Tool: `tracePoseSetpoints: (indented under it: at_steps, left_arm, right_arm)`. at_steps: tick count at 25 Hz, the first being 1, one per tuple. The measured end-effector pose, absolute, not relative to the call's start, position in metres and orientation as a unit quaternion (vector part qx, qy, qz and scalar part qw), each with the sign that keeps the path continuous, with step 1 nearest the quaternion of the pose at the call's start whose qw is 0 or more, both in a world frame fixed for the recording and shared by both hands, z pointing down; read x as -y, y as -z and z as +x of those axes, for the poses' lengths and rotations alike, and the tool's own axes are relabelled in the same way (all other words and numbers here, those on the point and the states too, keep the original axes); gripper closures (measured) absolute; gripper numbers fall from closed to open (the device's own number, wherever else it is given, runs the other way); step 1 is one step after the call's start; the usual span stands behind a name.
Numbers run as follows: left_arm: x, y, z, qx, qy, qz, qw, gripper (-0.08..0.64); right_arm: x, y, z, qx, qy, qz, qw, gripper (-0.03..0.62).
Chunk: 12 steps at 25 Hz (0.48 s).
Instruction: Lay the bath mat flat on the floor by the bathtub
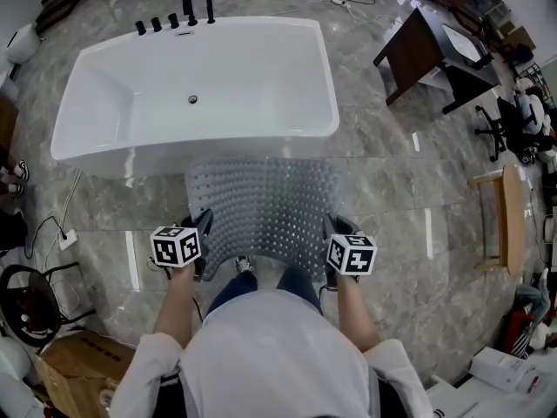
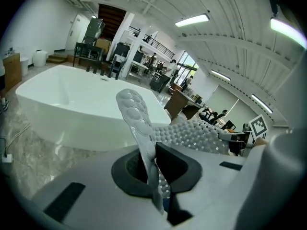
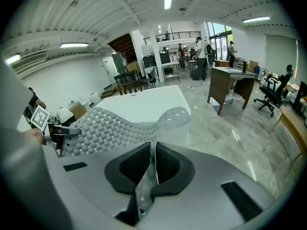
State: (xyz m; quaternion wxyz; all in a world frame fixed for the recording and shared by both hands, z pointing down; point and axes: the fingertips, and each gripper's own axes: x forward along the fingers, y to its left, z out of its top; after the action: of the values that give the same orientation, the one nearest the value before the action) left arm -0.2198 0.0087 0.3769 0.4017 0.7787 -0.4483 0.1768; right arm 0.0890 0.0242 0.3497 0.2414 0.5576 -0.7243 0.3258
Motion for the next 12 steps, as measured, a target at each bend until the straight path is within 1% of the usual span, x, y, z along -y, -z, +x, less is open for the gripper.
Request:
tracePoseSetpoints:
  at_steps: [12]
  left_arm:
    - [0.009, -0.404, -0.199, 0.483, -0.191, 0.747, 0.415, 0.515]
  right_arm:
    - [0.017, -0.38, 0.111, 0.742, -0.333, 0.514, 0.274, 0.552]
